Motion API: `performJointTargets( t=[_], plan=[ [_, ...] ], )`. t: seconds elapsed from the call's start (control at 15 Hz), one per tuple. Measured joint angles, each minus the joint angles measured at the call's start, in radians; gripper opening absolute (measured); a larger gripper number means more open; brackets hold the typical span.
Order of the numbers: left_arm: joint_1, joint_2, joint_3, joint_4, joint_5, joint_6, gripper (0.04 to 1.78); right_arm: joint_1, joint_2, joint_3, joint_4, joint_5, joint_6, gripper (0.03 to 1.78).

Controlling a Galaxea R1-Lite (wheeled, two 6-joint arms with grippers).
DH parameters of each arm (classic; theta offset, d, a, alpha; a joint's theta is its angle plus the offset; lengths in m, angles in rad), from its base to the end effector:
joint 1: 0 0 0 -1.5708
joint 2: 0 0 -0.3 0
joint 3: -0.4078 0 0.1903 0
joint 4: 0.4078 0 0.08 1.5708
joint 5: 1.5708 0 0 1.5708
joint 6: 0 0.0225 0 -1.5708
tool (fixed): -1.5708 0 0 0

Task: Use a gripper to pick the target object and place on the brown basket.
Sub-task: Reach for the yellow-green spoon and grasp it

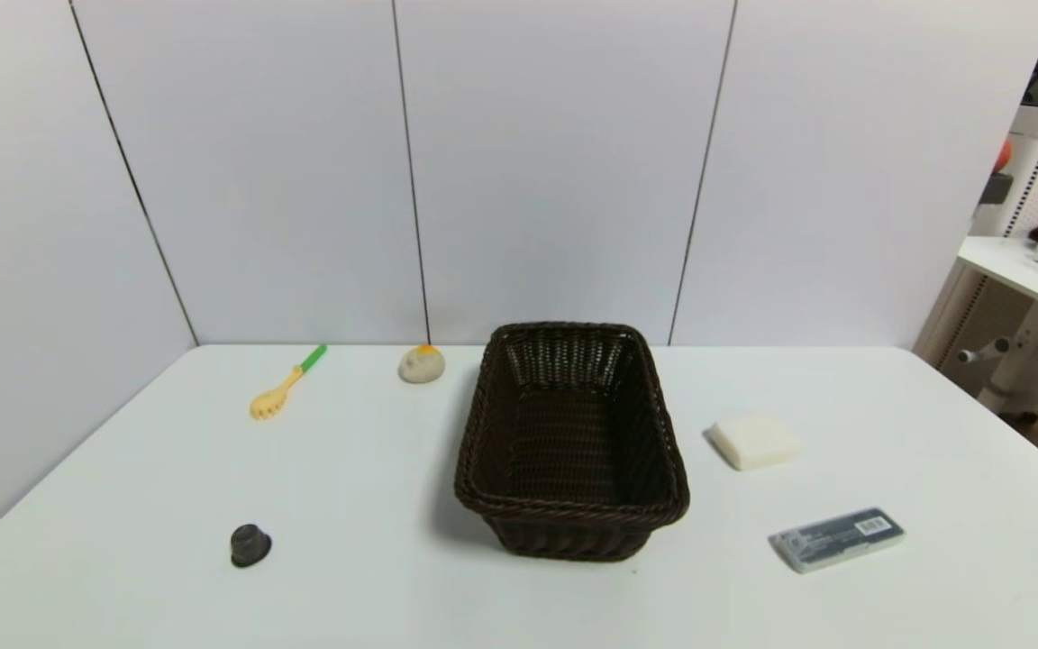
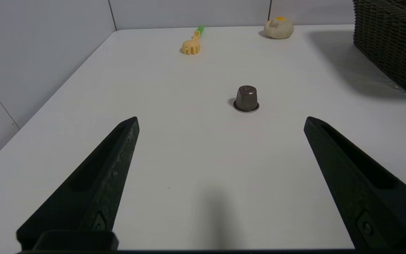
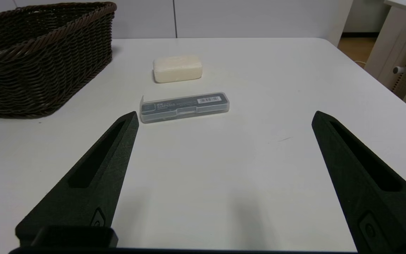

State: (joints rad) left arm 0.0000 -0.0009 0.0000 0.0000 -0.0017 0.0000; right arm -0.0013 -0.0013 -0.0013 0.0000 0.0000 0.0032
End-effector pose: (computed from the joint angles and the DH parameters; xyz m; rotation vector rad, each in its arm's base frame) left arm -0.0229 0.0000 0.0755 0.0000 -0.0009 -0.0017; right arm -0.0230 0.0000 0.0758 0.0032 -0.0026 -0.0013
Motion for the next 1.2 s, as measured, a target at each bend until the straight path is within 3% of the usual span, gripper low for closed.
performJointTargets(
  t=[1.2],
  plan=[
    [0.0,0.0,0.0,0.0,0.0,0.0,1.69,0.0,0.0,0.0,0.0,0.0,0.0,1.7]
  ],
)
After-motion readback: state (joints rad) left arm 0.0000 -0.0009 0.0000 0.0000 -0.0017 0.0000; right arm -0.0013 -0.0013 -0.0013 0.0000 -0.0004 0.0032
